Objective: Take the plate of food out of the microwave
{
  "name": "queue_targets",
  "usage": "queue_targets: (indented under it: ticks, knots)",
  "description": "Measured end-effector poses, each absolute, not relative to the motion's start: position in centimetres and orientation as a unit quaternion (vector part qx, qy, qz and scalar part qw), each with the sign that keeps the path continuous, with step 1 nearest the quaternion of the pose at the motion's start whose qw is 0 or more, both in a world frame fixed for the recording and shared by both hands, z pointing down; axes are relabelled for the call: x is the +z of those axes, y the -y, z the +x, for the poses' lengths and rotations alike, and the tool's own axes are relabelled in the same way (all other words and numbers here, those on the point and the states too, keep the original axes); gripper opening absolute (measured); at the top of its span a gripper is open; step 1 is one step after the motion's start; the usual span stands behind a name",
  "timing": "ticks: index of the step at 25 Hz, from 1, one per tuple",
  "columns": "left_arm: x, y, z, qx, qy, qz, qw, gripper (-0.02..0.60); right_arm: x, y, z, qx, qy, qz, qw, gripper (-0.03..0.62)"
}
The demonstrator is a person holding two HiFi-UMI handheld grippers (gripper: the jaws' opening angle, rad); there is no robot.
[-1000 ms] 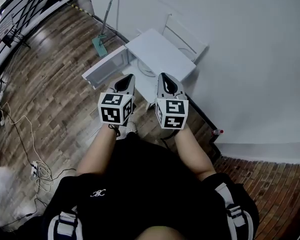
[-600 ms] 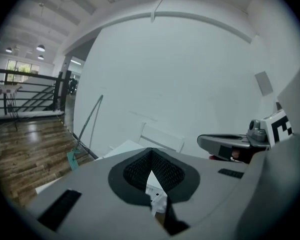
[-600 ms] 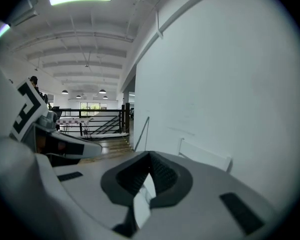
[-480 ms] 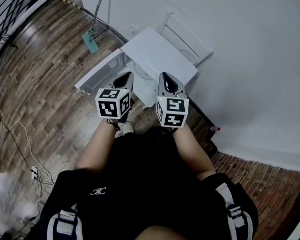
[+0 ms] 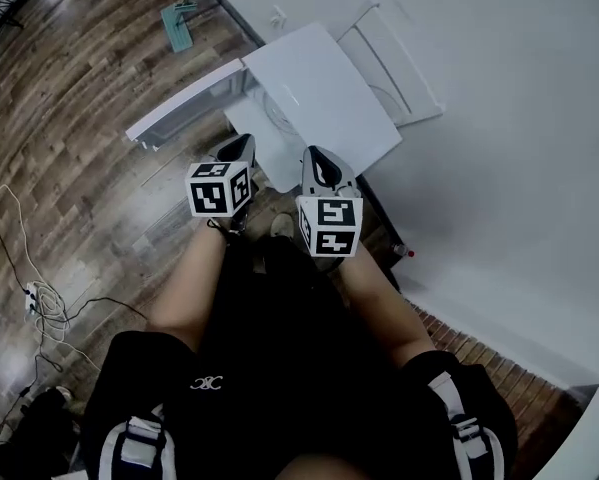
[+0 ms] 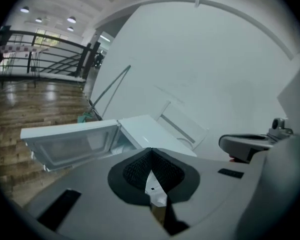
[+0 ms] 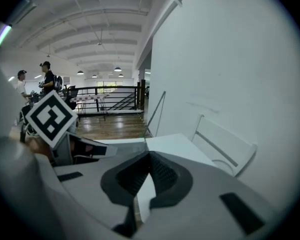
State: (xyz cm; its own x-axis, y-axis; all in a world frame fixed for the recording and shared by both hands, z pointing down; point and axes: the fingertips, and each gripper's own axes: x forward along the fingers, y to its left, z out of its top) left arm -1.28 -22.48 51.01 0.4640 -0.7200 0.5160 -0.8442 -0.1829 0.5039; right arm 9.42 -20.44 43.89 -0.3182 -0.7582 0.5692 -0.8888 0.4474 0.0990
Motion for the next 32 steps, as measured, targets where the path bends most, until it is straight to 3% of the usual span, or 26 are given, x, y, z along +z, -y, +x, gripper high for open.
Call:
queue_targets:
  ticks: [10,12,18,32]
  knots:
    - [64.9,27.0,-2.0,0.035,0.516,0.722,0.460,-0.009,55.1,20.9,7.4,0.123,0.797,0.464,0.365,0.012]
    - [68.0,28.1,-1.3,0.030,0.502,0.721,0.476,0.091,57.4,21.2,7.3,0.134,0.792,0.464,0.374,0.012]
    - [76.2,32.0,0.5,0.008,0.479,0.696,0.535,0.215,62.6,21.5,5.9,0.155,0.789,0.439,0.402,0.012]
    - [84.6,37.5,6.4,0.043,0.476,0.652,0.589,0.342,64.9,21.8,9.3,0.193,0.758,0.464,0.416,0.012]
